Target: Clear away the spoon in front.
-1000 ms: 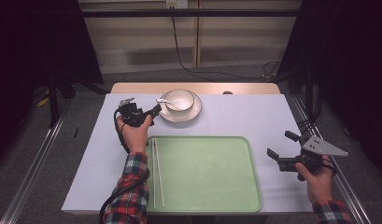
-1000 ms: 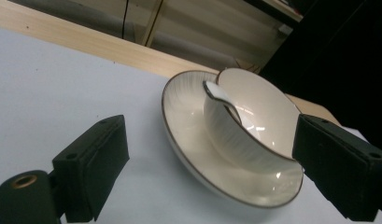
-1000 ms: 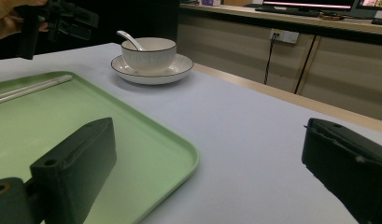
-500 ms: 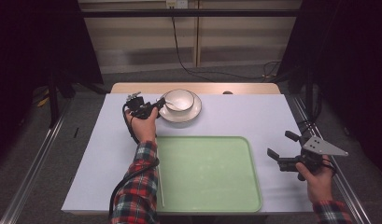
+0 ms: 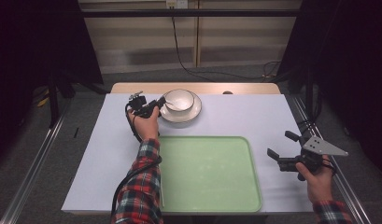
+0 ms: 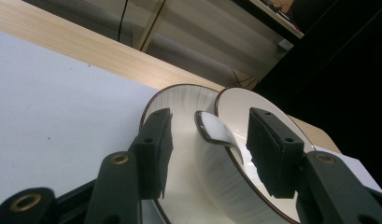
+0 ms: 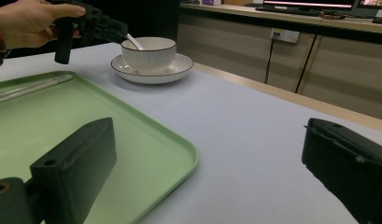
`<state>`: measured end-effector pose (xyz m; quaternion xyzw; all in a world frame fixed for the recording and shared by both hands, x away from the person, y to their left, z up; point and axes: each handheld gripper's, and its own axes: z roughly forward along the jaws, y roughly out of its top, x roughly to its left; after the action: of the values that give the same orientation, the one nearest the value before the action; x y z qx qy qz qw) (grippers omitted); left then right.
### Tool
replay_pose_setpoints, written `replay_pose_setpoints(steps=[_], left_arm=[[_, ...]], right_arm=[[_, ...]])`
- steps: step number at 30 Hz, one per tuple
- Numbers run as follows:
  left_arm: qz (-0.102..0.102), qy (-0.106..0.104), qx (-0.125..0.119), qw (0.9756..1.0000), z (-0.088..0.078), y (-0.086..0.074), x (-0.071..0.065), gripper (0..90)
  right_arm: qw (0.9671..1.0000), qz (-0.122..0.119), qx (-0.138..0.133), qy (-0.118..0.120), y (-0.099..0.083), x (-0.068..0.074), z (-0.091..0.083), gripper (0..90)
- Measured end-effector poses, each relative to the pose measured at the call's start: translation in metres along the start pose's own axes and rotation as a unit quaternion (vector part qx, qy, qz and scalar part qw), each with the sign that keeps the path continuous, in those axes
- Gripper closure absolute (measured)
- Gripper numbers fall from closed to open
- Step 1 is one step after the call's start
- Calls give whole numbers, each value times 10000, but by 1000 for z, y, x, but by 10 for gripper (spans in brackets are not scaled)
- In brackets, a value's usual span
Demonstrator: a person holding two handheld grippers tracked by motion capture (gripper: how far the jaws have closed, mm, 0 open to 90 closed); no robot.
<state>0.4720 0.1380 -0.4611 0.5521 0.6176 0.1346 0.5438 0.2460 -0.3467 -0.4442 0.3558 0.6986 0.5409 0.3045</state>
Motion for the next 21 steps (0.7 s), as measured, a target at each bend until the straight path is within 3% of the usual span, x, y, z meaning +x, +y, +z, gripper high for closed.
replay_pose_setpoints(steps=[5,14,21], left_arm=[[-175,-108,31,9998,3,-3,-1,631],[-153,-95,68,9998,6,-3,-5,819],[-176,-163,49,9997,5,3,-7,900]], right_arm=[[10000,6,3,-39,0,0,0,23],[10000,12,5,-33,0,0,0,23],[10000,8,1,-34,0,0,0,23]])
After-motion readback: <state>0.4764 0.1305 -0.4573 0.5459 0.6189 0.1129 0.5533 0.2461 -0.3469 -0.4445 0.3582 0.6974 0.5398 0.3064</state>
